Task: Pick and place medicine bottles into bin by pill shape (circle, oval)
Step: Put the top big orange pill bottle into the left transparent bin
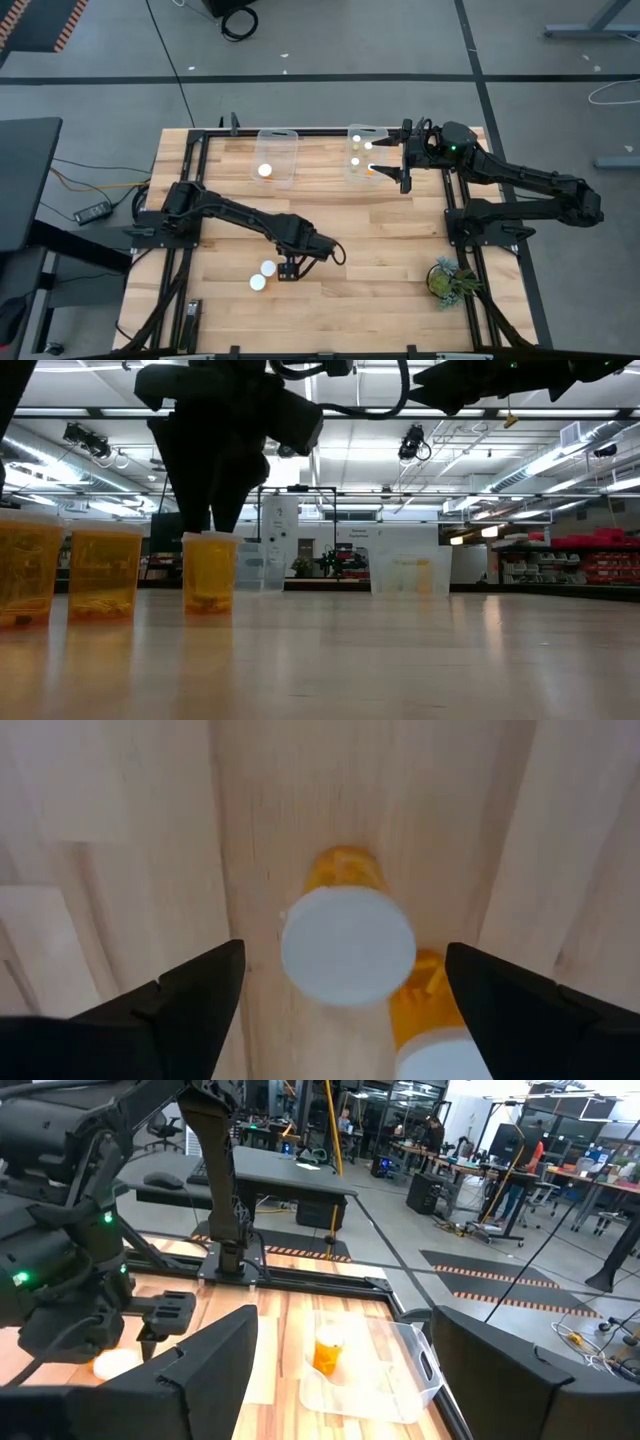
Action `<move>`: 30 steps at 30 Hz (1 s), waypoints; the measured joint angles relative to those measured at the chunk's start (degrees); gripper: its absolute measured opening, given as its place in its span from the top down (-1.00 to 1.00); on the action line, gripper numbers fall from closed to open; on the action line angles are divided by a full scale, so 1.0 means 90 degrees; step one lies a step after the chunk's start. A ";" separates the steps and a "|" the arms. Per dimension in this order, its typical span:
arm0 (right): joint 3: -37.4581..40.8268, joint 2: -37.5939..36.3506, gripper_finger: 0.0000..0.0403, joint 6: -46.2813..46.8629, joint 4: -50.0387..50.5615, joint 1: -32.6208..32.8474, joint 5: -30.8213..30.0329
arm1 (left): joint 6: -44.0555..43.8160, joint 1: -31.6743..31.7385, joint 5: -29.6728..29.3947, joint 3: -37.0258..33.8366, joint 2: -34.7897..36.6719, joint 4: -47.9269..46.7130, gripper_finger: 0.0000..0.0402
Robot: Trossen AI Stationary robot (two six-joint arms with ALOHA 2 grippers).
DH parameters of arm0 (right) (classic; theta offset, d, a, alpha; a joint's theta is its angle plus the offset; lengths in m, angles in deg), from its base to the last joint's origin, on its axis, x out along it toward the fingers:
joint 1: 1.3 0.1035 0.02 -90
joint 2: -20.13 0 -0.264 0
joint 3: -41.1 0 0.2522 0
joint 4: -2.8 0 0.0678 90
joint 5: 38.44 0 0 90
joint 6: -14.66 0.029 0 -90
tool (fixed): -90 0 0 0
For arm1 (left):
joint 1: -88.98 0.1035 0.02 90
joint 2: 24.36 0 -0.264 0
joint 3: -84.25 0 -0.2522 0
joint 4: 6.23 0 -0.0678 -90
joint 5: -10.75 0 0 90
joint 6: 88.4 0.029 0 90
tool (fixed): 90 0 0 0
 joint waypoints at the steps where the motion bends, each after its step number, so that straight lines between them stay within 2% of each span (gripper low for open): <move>1: 0.0000 0.0000 -0.51 0.0001 0.0000 -0.0001 -0.0001 | -0.0002 0.0000 -0.0002 -0.0040 0.0000 0.0064 -0.77; 9: 0.0000 0.0000 -0.51 -0.0005 0.0002 -0.0002 -0.0001 | 0.0153 0.0005 -0.0066 -0.0336 0.0000 0.0296 -0.76; 13: 0.0000 0.0000 -0.51 -0.0005 0.0002 -0.0001 -0.0001 | 0.0158 0.0009 -0.0097 -0.0336 0.0000 0.0379 -0.70; 30: 0.0000 0.0000 -0.51 -0.0008 0.0002 0.0000 -0.0001 | 0.0263 0.0012 -0.0094 -0.0336 0.0005 0.0382 -0.10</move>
